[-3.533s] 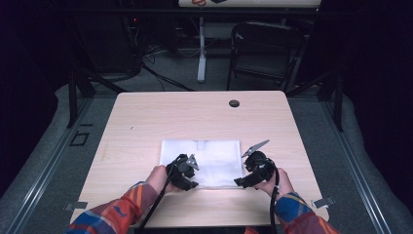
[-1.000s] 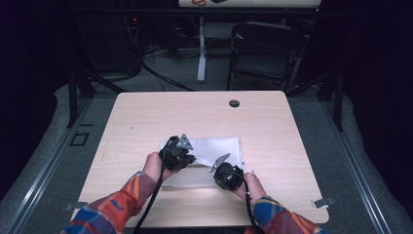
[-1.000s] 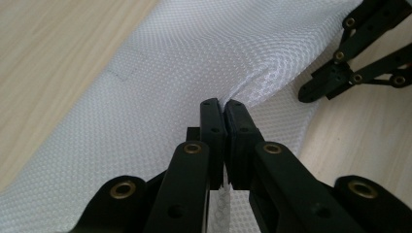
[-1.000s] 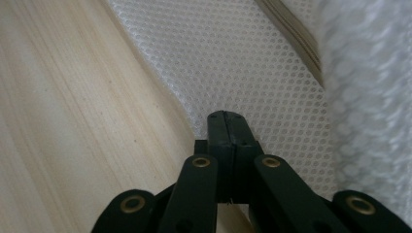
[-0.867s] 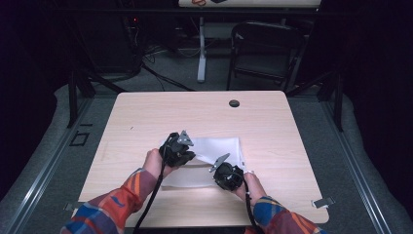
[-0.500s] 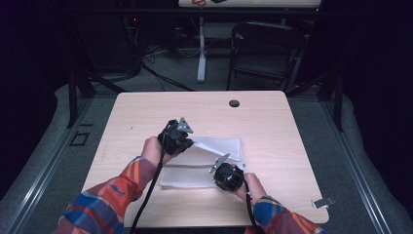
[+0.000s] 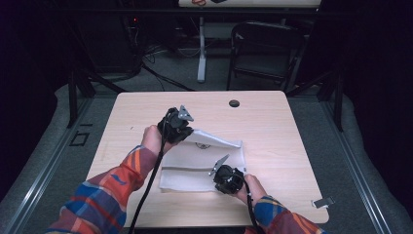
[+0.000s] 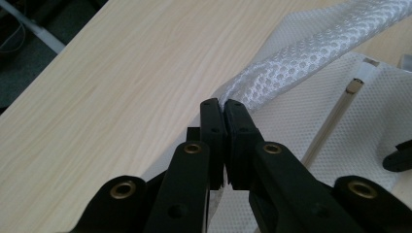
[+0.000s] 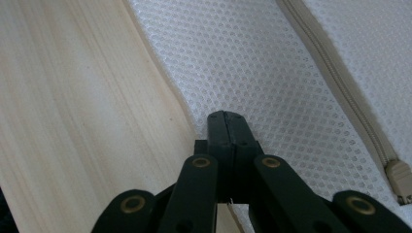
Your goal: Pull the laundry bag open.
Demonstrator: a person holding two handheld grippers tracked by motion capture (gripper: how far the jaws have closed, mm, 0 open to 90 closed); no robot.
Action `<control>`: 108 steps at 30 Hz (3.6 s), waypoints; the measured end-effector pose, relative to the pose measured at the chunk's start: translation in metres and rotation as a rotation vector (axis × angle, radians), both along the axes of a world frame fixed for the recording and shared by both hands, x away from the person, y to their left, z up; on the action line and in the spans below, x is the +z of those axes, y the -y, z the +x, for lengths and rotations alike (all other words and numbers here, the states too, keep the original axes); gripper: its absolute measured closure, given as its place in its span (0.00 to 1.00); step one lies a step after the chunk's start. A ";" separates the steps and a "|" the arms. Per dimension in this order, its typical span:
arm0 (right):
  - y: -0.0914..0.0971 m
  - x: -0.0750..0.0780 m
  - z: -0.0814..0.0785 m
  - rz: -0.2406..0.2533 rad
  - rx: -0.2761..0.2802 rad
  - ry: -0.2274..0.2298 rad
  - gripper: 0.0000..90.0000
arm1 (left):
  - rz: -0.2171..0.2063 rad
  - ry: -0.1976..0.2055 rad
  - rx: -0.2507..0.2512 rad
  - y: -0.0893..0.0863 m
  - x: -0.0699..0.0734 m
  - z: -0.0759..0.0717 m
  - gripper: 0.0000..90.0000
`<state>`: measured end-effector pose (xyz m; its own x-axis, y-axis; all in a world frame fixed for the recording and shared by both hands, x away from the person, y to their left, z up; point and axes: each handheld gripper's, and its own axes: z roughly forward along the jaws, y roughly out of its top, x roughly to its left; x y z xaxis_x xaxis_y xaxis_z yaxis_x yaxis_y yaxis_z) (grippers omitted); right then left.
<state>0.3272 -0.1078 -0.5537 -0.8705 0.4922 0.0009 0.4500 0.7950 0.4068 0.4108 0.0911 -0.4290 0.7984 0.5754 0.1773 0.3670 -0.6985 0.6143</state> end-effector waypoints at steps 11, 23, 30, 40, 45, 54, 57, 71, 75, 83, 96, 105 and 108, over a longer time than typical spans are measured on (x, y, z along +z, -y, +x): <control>0.001 0.002 -0.004 -0.027 0.042 -0.035 1.00 | 0.009 0.020 0.023 0.002 0.008 0.012 0.97; 0.005 0.002 -0.013 -0.019 0.046 -0.058 1.00 | 0.002 0.045 0.068 0.003 0.019 0.030 0.97; 0.006 0.002 -0.018 -0.006 0.056 -0.087 1.00 | 0.004 0.046 0.084 0.009 0.021 0.042 0.97; 0.005 0.002 -0.025 -0.008 0.087 -0.093 1.00 | -0.006 0.053 0.099 0.020 0.022 0.056 0.97; 0.007 0.002 -0.024 0.002 0.080 -0.104 1.00 | -0.021 0.054 0.115 0.021 0.016 0.064 0.97; 0.006 0.001 -0.026 0.006 0.078 -0.115 1.00 | -0.031 0.050 0.172 0.025 0.004 0.080 0.97; 0.005 0.002 -0.027 0.001 0.077 -0.109 1.00 | -0.029 0.052 0.190 0.025 0.000 0.084 0.97; 0.006 0.002 -0.024 0.007 0.076 -0.128 1.00 | -0.011 0.041 0.239 0.032 -0.020 0.100 0.96; 0.007 0.001 -0.025 0.038 0.055 -0.126 0.97 | -0.040 0.038 0.244 0.030 -0.018 0.102 0.76; 0.024 0.025 -0.016 0.134 -0.020 -0.099 0.50 | -0.127 -0.003 0.232 0.008 -0.001 0.088 0.21; 0.075 0.044 0.001 0.173 -0.178 0.002 0.05 | -0.130 -0.097 0.095 -0.008 -0.025 0.033 0.10; 0.092 0.044 0.008 0.171 -0.216 0.026 0.05 | -0.154 -0.127 0.034 -0.015 -0.047 -0.009 0.08; 0.094 0.044 0.009 0.180 -0.231 0.035 0.06 | -0.142 -0.134 0.022 -0.012 -0.052 -0.014 0.08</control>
